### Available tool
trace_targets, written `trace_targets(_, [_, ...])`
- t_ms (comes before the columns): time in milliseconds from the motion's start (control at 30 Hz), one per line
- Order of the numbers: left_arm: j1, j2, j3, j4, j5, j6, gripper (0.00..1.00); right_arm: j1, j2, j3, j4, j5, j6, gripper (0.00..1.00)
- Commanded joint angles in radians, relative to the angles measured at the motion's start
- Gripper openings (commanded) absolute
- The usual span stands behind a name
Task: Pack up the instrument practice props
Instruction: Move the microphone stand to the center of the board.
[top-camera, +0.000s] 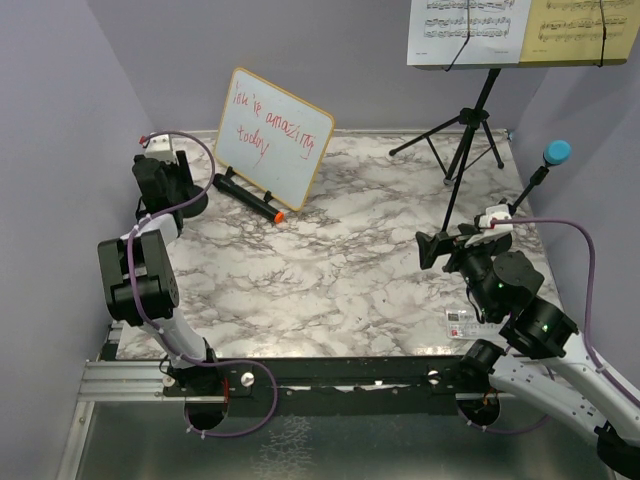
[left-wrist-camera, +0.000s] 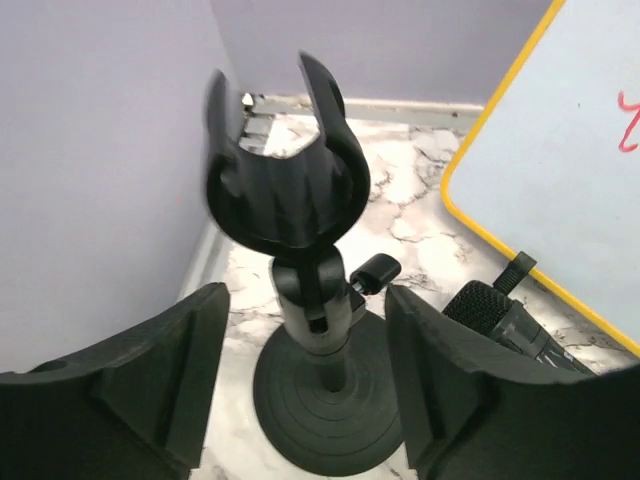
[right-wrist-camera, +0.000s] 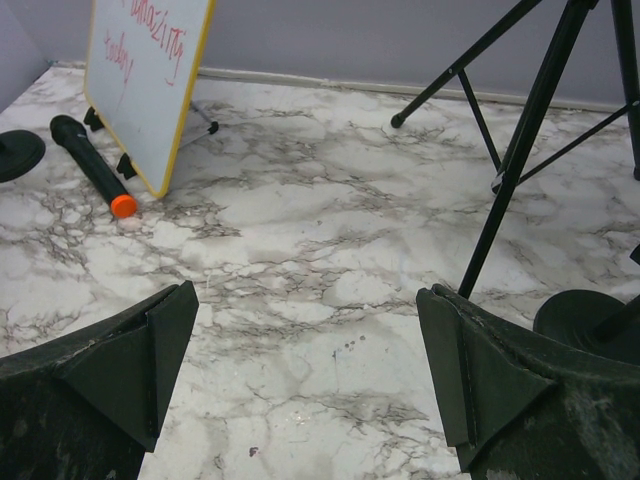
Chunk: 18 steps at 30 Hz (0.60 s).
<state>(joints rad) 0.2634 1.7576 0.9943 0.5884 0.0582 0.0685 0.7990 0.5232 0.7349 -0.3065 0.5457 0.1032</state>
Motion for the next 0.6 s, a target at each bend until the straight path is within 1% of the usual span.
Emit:
trace_targets(0, [0.008,-0.148,-0.035,-0.059,-0.072,0.002,0.72,0.003,0.003,-0.009,0.030,0.011,0.007,1.00])
trace_targets(33, [0.008,-0.172,-0.039,-0.097,-0.078,-0.005,0.75,0.002,0.005,-0.009,0.033,-0.003,0.005,1.00])
trace_targets(67, [0.008,-0.199,-0.040,-0.143,-0.071,-0.015,0.80,0.003,0.009,-0.010,0.034,-0.024,-0.006,1.00])
trace_targets(100, [0.008,-0.229,-0.040,-0.188,-0.062,-0.029,0.93,0.003,0.016,-0.008,0.027,-0.044,-0.009,1.00])
trace_targets(133, [0.008,-0.259,-0.044,-0.234,-0.059,-0.042,0.98,0.003,0.019,-0.012,0.010,-0.077,-0.009,1.00])
trace_targets(200, [0.008,-0.324,-0.058,-0.303,-0.014,-0.064,0.99,0.002,0.013,-0.034,0.016,-0.149,-0.051,1.00])
trace_targets(233, [0.008,-0.362,-0.070,-0.325,0.004,-0.087,0.99,0.002,0.008,-0.047,0.028,-0.154,-0.043,1.00])
trace_targets(300, [0.006,-0.438,-0.101,-0.339,0.032,-0.142,0.99,0.003,0.009,-0.061,0.051,-0.174,-0.021,1.00])
trace_targets(367, [0.005,-0.515,-0.133,-0.345,0.048,-0.206,0.99,0.003,0.026,-0.047,0.026,-0.214,-0.032,1.00])
trace_targets(433, [0.001,-0.586,-0.144,-0.376,0.024,-0.311,0.99,0.003,0.049,-0.032,-0.001,-0.204,-0.004,1.00])
trace_targets(467, [-0.002,-0.608,-0.133,-0.417,0.021,-0.366,0.99,0.003,0.059,-0.028,-0.003,-0.199,-0.002,1.00])
trace_targets(567, [-0.039,-0.637,-0.101,-0.502,0.128,-0.454,0.99,0.003,0.091,-0.044,0.023,-0.180,-0.015,1.00])
